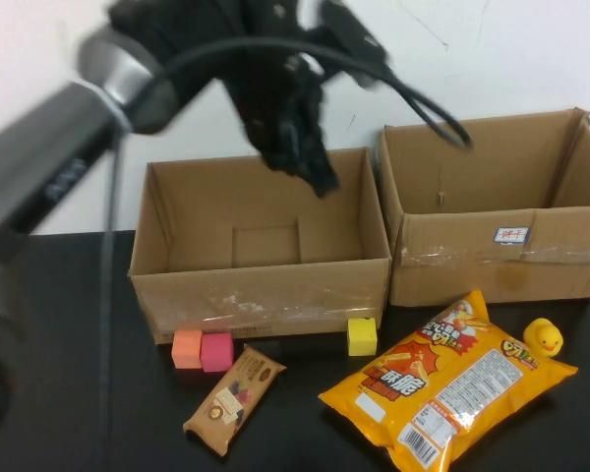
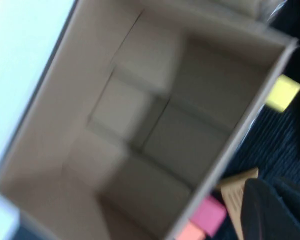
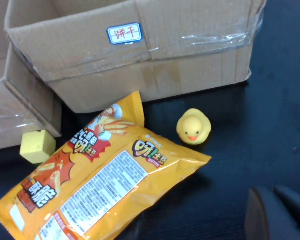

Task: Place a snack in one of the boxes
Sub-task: Pick up the biscuit

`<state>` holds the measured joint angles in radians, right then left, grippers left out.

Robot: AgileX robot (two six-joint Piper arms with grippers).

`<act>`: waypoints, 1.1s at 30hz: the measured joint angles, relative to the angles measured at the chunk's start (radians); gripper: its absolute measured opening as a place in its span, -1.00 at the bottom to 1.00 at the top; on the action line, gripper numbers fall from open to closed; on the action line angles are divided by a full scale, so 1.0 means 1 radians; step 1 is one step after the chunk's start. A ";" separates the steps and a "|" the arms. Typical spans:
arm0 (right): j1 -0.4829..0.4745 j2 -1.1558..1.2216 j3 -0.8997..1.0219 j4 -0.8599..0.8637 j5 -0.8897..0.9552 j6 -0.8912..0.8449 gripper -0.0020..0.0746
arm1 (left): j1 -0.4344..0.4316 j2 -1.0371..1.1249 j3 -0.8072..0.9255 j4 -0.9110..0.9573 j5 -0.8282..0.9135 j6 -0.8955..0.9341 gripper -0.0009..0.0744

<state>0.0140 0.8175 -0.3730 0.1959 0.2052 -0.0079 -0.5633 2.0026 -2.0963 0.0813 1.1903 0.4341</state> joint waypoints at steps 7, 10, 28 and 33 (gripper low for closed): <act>0.000 0.000 0.000 0.000 0.000 0.000 -0.95 | 0.095 -0.184 0.162 -0.069 0.000 -0.188 -0.98; 0.000 0.000 0.000 0.000 0.000 0.000 -0.95 | 0.107 -0.279 0.316 -0.097 -0.040 -0.199 -0.98; 0.000 0.000 0.000 0.000 0.000 -0.002 -0.95 | 0.108 -0.340 1.219 -0.295 -0.829 -0.229 -0.11; 0.000 0.000 0.000 0.003 0.000 -0.002 -0.95 | 0.108 -0.215 1.217 -0.198 -0.943 -0.225 0.72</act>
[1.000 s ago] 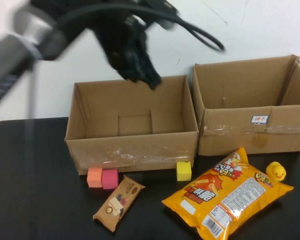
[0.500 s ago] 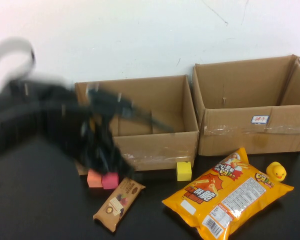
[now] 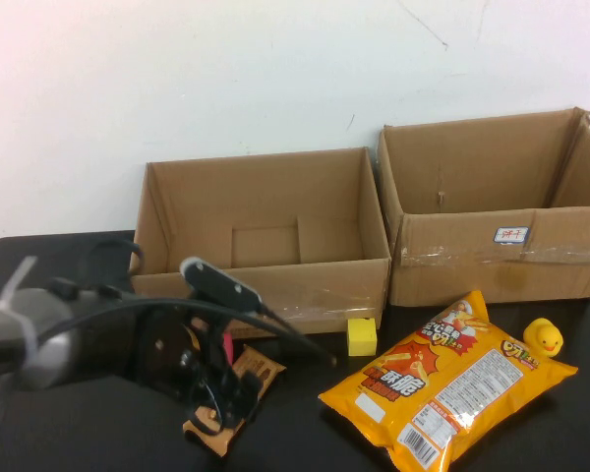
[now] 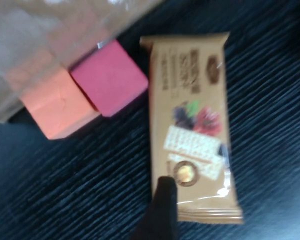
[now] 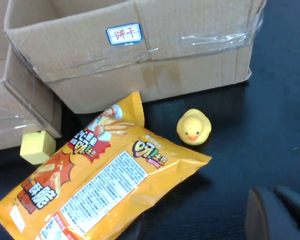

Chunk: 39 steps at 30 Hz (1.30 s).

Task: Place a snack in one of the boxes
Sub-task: Pick up the biscuit

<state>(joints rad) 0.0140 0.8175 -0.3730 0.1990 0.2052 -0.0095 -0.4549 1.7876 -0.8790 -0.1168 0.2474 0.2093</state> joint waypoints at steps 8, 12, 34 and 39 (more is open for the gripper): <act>0.000 0.000 0.000 0.002 0.000 0.000 -0.95 | 0.000 0.209 -0.039 0.051 -0.064 0.002 0.83; 0.000 0.000 0.000 0.002 0.002 0.000 -0.95 | 0.000 0.279 -0.044 0.056 -0.140 0.002 0.81; 0.000 0.000 0.000 0.002 0.006 0.000 -0.95 | 0.000 0.317 -0.059 0.064 -0.155 0.004 0.20; 0.000 0.000 0.000 0.002 0.006 0.000 -0.95 | 0.000 0.280 -0.063 0.022 -0.058 0.002 -0.09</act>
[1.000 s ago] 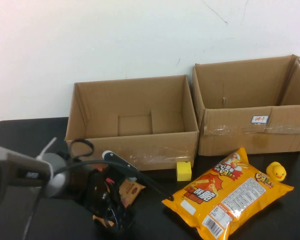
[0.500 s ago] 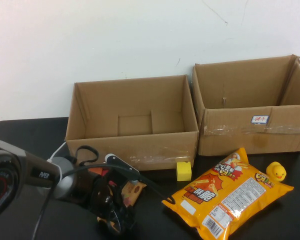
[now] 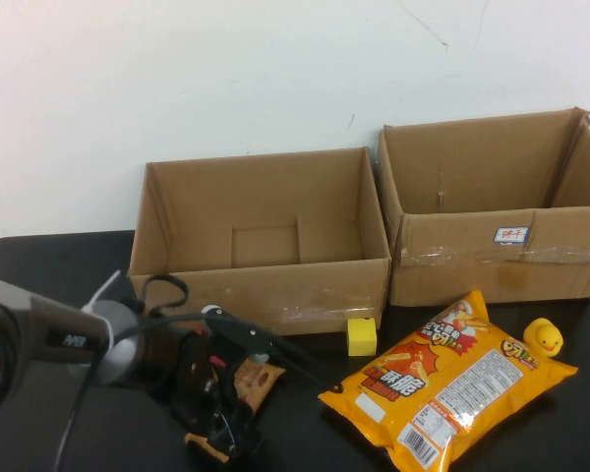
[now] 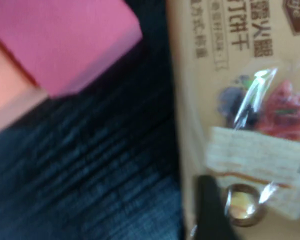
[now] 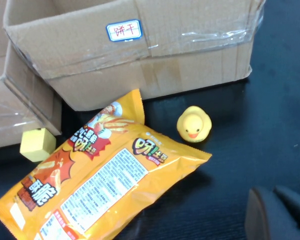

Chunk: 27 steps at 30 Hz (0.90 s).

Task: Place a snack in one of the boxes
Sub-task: Pick up the biscuit

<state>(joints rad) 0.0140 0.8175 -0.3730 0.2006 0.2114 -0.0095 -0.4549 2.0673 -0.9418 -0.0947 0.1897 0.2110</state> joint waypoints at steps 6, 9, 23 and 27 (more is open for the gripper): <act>0.000 0.000 0.000 0.000 0.000 0.000 -0.95 | 0.000 -0.082 -0.084 -0.097 0.262 -0.001 -0.35; 0.000 0.000 0.000 0.000 -0.002 0.000 -0.95 | 0.000 -0.126 -0.162 -0.154 0.390 0.001 -0.37; 0.000 0.000 0.000 0.000 -0.010 0.000 -0.95 | 0.000 -0.052 -0.288 0.007 0.498 -0.044 0.43; 0.000 0.000 0.000 0.000 -0.010 0.000 -0.95 | 0.000 0.042 -0.288 0.064 0.466 -0.071 0.78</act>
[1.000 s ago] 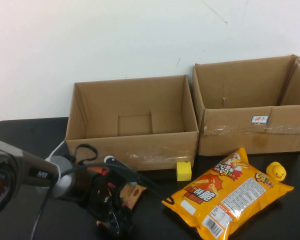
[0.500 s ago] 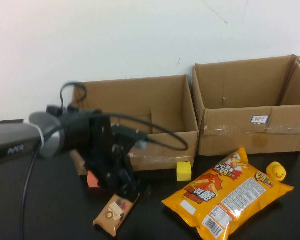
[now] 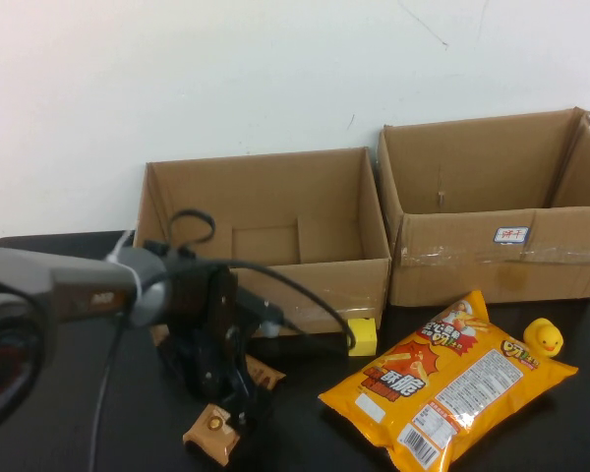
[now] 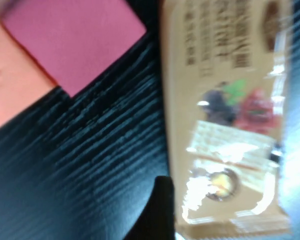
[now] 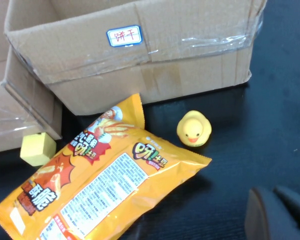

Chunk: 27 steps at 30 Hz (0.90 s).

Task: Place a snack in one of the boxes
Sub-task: Pick up the biscuit

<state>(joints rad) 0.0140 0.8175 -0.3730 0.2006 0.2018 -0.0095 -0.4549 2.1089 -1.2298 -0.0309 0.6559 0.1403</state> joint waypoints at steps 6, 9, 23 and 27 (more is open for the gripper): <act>0.000 0.000 0.000 0.000 0.000 0.000 -0.95 | 0.000 0.078 0.000 0.008 -0.056 -0.007 0.86; 0.000 0.000 0.000 0.000 0.000 0.000 -0.95 | 0.000 0.094 0.000 0.008 -0.075 -0.007 0.86; 0.000 0.000 0.000 0.000 0.000 0.000 -0.95 | 0.000 0.104 0.000 0.008 -0.096 -0.003 0.52; 0.000 0.000 0.000 0.000 0.000 0.000 -0.95 | 0.000 0.115 0.000 0.008 -0.103 -0.003 0.46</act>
<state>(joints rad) 0.0140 0.8175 -0.3730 0.2006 0.2018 -0.0095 -0.4549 2.2241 -1.2298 -0.0226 0.5529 0.1376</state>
